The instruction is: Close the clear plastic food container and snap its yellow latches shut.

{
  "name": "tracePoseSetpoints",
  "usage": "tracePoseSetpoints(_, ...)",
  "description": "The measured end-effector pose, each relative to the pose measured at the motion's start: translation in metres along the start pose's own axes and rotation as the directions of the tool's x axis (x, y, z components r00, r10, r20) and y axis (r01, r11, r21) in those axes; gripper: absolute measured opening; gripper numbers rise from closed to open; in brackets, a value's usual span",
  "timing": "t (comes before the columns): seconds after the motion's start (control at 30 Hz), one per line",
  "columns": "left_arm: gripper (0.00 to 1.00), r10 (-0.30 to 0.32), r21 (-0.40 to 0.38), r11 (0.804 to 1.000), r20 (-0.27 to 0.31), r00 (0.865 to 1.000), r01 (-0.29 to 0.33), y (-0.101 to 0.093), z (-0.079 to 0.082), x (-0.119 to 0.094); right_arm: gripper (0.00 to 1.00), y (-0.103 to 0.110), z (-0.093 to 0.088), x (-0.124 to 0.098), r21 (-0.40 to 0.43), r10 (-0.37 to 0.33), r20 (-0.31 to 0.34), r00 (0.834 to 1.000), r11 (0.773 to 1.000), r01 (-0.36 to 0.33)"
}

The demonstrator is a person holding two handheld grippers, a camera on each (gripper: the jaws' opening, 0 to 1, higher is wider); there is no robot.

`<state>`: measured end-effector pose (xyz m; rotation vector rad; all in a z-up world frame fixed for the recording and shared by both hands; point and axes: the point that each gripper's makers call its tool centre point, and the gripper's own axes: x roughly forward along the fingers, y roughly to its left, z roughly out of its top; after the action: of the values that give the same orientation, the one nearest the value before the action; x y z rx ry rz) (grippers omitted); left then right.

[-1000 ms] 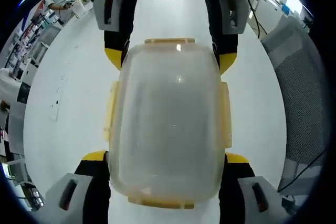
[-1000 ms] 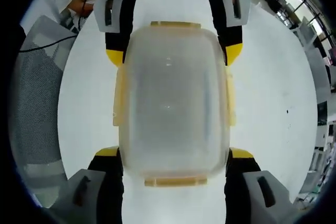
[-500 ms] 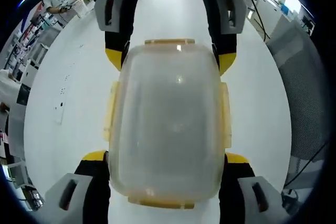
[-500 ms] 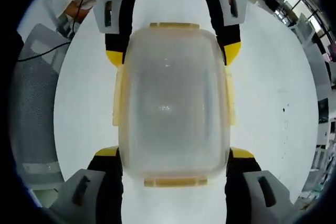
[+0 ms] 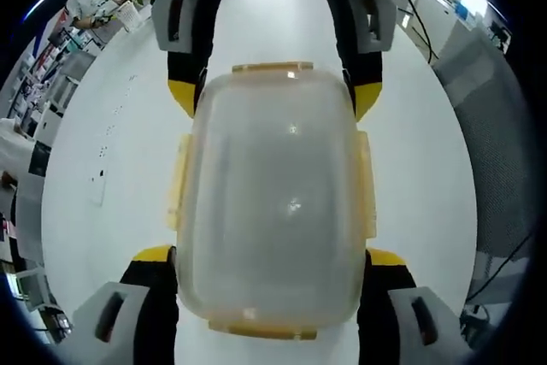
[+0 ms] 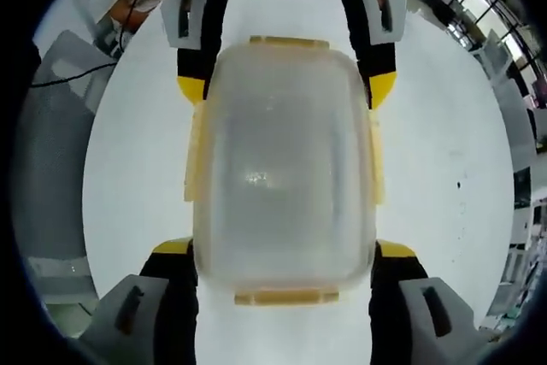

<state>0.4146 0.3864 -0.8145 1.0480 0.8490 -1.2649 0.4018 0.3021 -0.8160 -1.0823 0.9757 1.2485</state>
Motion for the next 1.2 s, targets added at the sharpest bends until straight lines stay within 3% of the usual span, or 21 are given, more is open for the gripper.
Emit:
tracePoseSetpoints(0.07, 0.85, 0.006, -0.011, 1.000, 0.027, 1.000, -0.006, 0.001, 0.001, -0.001, 0.81, -0.002, -0.001, -0.001, 0.021, -0.022, 0.021, 1.000, 1.000, 0.022)
tracePoseSetpoints(0.2, 0.84, 0.052, -0.041, 0.998, 0.109, 0.993, -0.047, 0.003, 0.003, -0.005, 0.83, -0.001, 0.004, -0.002, 0.140, -0.059, 0.138, 0.989, 0.989, 0.039)
tracePoseSetpoints(0.33, 0.85, 0.094, -0.072, 0.994, 0.159, 0.983, -0.083, 0.003, 0.000, -0.006, 0.95, -0.008, 0.008, -0.005, 0.223, -0.150, 0.250, 0.957, 0.970, 0.094)
tracePoseSetpoints(0.43, 0.86, 0.141, -0.130, 0.985, 0.217, 0.966, -0.114, 0.004, 0.001, -0.006, 0.97, -0.004, 0.001, -0.002, 0.252, -0.158, 0.245, 0.957, 0.963, 0.095)
tracePoseSetpoints(0.57, 0.86, 0.216, -0.228, 0.962, 0.283, 0.935, -0.153, 0.007, 0.000, -0.010, 0.97, -0.001, -0.003, 0.001, 0.344, -0.202, 0.282, 0.938, 0.934, 0.097)
tracePoseSetpoints(0.63, 0.86, 0.254, -0.301, 0.941, 0.319, 0.913, -0.157, 0.009, -0.001, -0.012, 0.98, -0.002, 0.000, -0.002, 0.403, -0.241, 0.328, 0.913, 0.910, 0.095)
tracePoseSetpoints(0.67, 0.86, 0.284, -0.340, 0.926, 0.344, 0.895, -0.163, 0.010, 0.000, -0.016, 0.99, -0.002, 0.003, -0.005, 0.455, -0.268, 0.366, 0.891, 0.887, 0.080)
tracePoseSetpoints(0.77, 0.86, 0.348, -0.454, 0.878, 0.390, 0.852, -0.151, 0.011, -0.002, -0.022, 0.99, -0.002, 0.002, -0.006, 0.531, -0.316, 0.390, 0.865, 0.844, 0.069)
tracePoseSetpoints(0.8, 0.86, 0.357, -0.475, 0.869, 0.405, 0.842, -0.140, 0.010, -0.003, -0.024, 0.99, -0.001, 0.003, -0.006, 0.544, -0.328, 0.402, 0.855, 0.837, 0.065)
tracePoseSetpoints(0.83, 0.86, 0.377, -0.495, 0.858, 0.426, 0.822, -0.137, 0.009, -0.003, -0.026, 0.99, 0.003, 0.002, -0.006, 0.548, -0.332, 0.408, 0.850, 0.834, 0.063)
tracePoseSetpoints(0.9, 0.87, 0.391, -0.519, 0.845, 0.435, 0.811, -0.129, 0.005, -0.005, -0.027, 1.00, 0.007, 0.002, -0.004, 0.550, -0.344, 0.409, 0.845, 0.832, 0.073)
tracePoseSetpoints(0.93, 0.87, 0.408, -0.539, 0.833, 0.450, 0.794, -0.124, 0.004, -0.005, -0.028, 1.00, 0.008, 0.004, -0.006, 0.566, -0.368, 0.427, 0.826, 0.821, 0.073)
tracePoseSetpoints(0.97, 0.88, 0.421, -0.551, 0.826, 0.465, 0.779, -0.118, 0.003, -0.004, -0.029, 1.00, 0.007, 0.009, -0.011, 0.595, -0.405, 0.460, 0.790, 0.801, 0.064)
tracePoseSetpoints(1.0, 0.89, 0.439, -0.560, 0.820, 0.474, 0.763, -0.123, 0.003, -0.004, -0.031, 1.00, 0.006, 0.011, -0.015, 0.615, -0.428, 0.475, 0.769, 0.786, 0.057)
tracePoseSetpoints(1.07, 0.94, 0.501, -0.583, 0.797, 0.491, 0.713, -0.159, 0.005, -0.004, -0.038, 1.00, 0.005, 0.014, -0.023, 0.640, -0.471, 0.506, 0.723, 0.767, 0.052)
tracePoseSetpoints(1.1, 0.96, 0.512, -0.602, 0.787, 0.514, 0.688, -0.135, 0.003, -0.001, -0.040, 1.00, 0.007, 0.017, -0.030, 0.655, -0.501, 0.525, 0.687, 0.754, 0.049)
tracePoseSetpoints(1.13, 0.97, 0.521, -0.633, 0.769, 0.542, 0.660, -0.088, 0.000, 0.002, -0.044, 1.00, 0.008, 0.018, -0.034, 0.659, -0.517, 0.535, 0.668, 0.750, 0.053)
tracePoseSetpoints(1.2, 0.98, 0.536, -0.653, 0.754, 0.550, 0.640, -0.071, -0.006, 0.002, -0.047, 1.00, 0.012, 0.020, -0.041, 0.672, -0.549, 0.561, 0.620, 0.739, 0.046)
